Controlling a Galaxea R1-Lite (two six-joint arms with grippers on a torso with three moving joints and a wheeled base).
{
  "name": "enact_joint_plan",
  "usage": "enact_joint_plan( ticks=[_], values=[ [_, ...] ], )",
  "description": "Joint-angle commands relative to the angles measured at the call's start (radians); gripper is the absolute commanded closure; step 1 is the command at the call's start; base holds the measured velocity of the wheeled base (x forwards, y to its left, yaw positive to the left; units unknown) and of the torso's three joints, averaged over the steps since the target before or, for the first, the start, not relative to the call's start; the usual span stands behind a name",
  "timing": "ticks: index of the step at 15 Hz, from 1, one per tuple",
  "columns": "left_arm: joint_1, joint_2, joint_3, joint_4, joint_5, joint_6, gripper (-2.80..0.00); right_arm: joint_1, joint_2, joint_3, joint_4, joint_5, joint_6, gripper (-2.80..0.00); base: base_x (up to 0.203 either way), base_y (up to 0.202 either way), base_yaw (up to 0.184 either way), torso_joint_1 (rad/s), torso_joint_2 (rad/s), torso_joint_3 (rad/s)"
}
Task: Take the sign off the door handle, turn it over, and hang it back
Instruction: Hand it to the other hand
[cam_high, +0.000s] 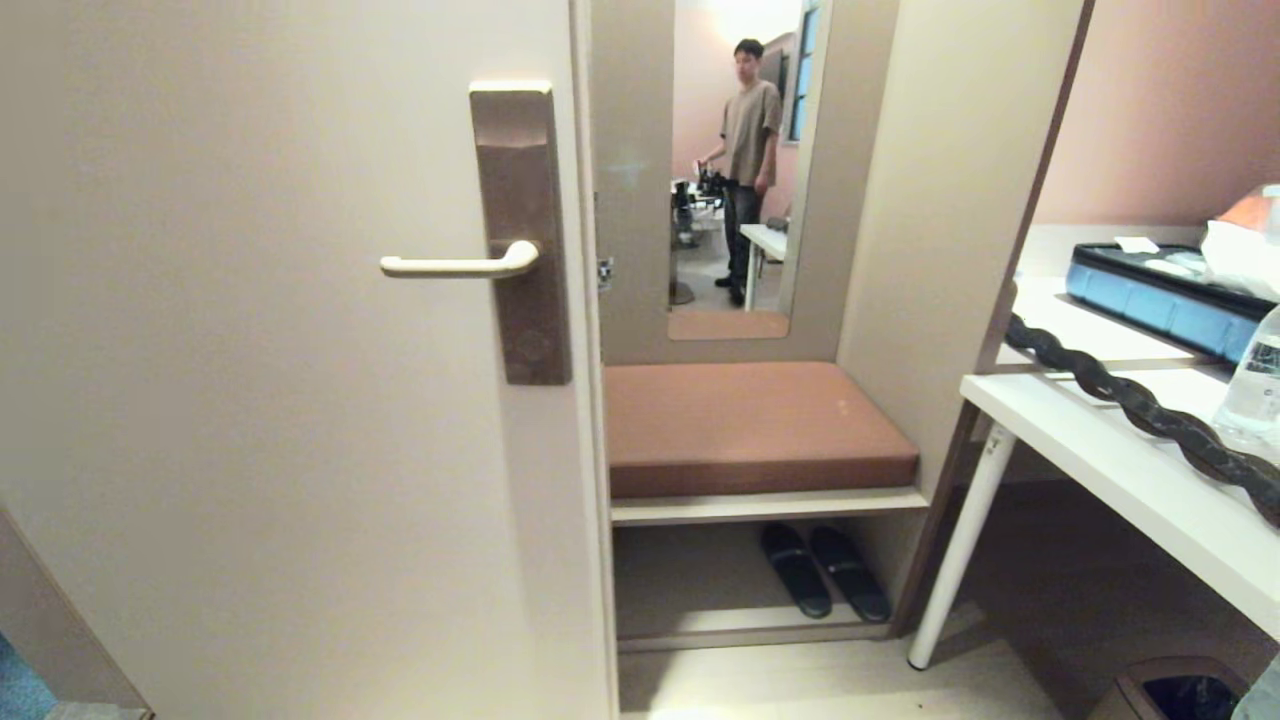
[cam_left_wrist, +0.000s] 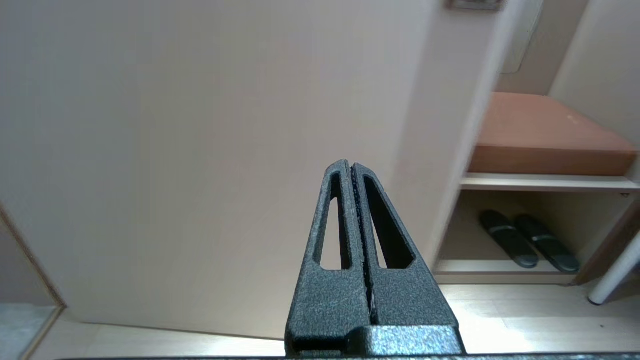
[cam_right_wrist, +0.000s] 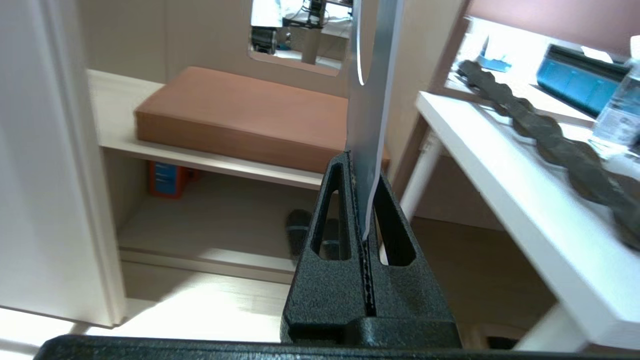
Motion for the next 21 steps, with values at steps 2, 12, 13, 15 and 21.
enact_joint_plan(
  ticks=[2,12,13,15,21],
  values=[
    [0.0,0.001,0.0,0.0,0.0,-0.001,0.0,0.0,0.001,0.0,-0.001,0.001,-0.001,0.0,0.0,-0.191,0.0,0.005,0.0,0.002],
    [0.0,0.001,0.0,0.0,0.0,0.001,0.0,0.0,0.001,0.0,-0.001,0.001,-0.001,0.0,0.0,-0.037,0.0,0.0,0.0,0.001],
    [0.0,0.001,0.0,0.0,-0.001,0.002,0.0,0.0,0.001,0.0,-0.001,0.001,-0.001,0.0,0.0,0.0,0.0,0.0,0.0,0.0],
    [0.0,0.001,0.0,0.0,0.0,0.001,0.0,0.0,0.001,0.0,-0.001,0.001,-0.001,0.0,0.0,0.0,0.0,0.0,0.0,0.0],
    [0.0,0.001,0.0,0.0,0.0,-0.001,0.0,0.0,0.001,0.0,-0.001,0.001,-0.001,0.0,0.0,0.0,0.0,0.0,0.0,0.0]
  ],
)
